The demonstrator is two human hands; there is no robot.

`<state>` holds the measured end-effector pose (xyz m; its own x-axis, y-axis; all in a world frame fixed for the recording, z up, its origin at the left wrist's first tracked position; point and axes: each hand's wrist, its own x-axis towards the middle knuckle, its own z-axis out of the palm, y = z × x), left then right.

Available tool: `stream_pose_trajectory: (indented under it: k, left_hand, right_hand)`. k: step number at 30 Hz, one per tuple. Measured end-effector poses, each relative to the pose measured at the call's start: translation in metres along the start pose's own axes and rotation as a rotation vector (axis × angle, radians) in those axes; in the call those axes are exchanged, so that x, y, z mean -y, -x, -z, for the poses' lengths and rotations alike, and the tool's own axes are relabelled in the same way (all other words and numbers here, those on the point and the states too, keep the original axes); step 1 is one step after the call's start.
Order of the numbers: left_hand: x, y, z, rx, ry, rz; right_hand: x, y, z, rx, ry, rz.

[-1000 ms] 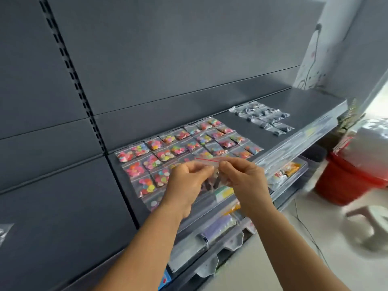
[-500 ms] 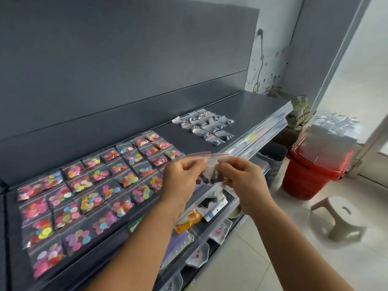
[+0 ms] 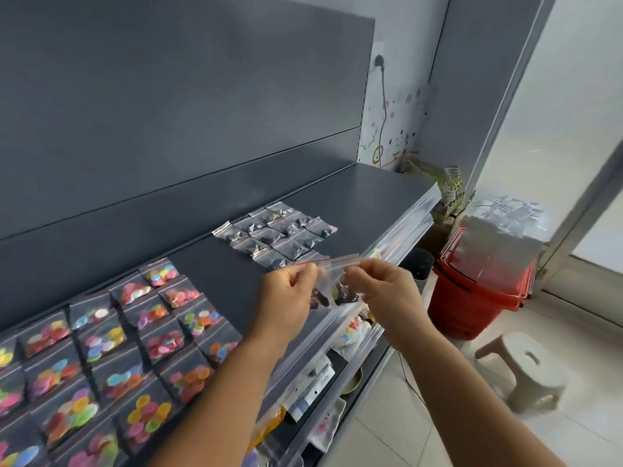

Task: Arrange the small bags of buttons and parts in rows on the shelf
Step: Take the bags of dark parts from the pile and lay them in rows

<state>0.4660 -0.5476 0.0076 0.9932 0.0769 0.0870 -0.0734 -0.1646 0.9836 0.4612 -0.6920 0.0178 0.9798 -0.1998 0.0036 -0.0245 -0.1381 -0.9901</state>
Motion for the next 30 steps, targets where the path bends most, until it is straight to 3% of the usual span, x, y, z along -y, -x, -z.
stream_pose_trajectory:
  k: [7,14,23,30]
  left_hand:
    - [0.012,-0.075,-0.015,-0.003,-0.124,0.011]
    - [0.019,-0.116,-0.025,-0.117,-0.229,-0.003]
    - [0.025,-0.143,-0.057,-0.163,-0.321,0.087]
    - [0.030,-0.152,-0.099,-0.316,-0.543,0.156]
  right_hand:
    - [0.000,-0.083,0.002,-0.002,0.117,0.019]
    - [-0.006,-0.147,0.006,0.057,0.245,0.034]
    - [-0.025,-0.220,0.011,0.310,0.419,0.017]
    - [-0.031,-0.264,0.027,0.598,0.512,0.020]
